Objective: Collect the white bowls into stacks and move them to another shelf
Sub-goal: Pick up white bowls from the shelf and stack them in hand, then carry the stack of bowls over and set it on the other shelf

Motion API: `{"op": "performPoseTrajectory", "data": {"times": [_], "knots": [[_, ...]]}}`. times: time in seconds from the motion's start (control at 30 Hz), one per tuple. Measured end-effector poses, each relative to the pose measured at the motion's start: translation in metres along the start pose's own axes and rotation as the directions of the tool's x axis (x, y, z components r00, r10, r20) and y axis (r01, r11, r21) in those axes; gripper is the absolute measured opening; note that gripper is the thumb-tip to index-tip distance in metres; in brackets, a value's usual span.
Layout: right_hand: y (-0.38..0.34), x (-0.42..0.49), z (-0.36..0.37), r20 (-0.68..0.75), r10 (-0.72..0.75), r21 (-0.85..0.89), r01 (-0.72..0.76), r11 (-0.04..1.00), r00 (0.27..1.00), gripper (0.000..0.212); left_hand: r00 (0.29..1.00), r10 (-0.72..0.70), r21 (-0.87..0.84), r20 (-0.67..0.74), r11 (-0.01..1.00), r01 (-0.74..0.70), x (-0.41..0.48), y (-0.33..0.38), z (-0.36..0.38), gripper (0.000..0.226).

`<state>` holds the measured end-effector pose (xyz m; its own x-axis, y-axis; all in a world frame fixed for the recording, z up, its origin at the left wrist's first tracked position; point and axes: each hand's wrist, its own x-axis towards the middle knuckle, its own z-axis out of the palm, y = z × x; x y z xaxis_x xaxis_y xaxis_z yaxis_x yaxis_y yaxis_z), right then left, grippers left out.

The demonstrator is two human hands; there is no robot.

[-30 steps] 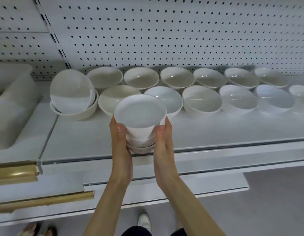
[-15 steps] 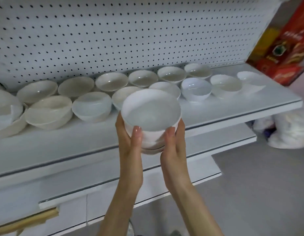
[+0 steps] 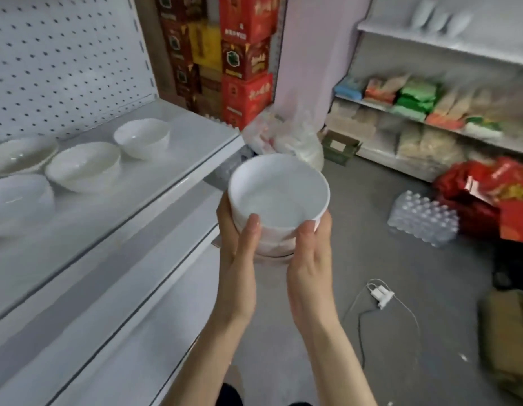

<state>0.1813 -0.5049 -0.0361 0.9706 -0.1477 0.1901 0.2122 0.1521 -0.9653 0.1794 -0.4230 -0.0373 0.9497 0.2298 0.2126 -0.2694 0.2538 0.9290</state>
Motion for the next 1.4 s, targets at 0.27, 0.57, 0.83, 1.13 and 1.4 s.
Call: {"op": "performPoseTrajectory", "data": {"times": [0.27,0.57,0.83,1.13,1.4], "knots": [[0.026,0.126,-0.086,-0.262,-0.006,-0.133,-0.030,0.991,0.965,0.102,0.971,-0.075,-0.114,0.228,0.988,0.103,0.107,-0.082,0.113,0.086],[0.033,0.341,-0.151,-0.358,-0.081,-0.239,-0.008,0.971,0.930,0.092,0.931,-0.050,-0.236,0.362,0.961,0.143,0.292,-0.154,0.244,0.097],[0.064,0.474,-0.221,-0.439,0.019,-0.160,-0.099,0.982,0.898,0.082,0.888,-0.153,-0.171,0.433,0.954,0.247,0.397,-0.226,0.341,0.098],[0.097,0.680,-0.336,-0.546,0.014,-0.124,-0.097,0.988,0.838,0.084,0.867,-0.171,-0.133,0.468,0.956,0.260,0.545,-0.317,0.505,0.083],[0.082,0.864,-0.431,-0.557,-0.028,-0.128,-0.052,0.990,0.830,0.070,0.851,-0.144,-0.170,0.505,0.950,0.261,0.680,-0.360,0.657,0.082]]}}
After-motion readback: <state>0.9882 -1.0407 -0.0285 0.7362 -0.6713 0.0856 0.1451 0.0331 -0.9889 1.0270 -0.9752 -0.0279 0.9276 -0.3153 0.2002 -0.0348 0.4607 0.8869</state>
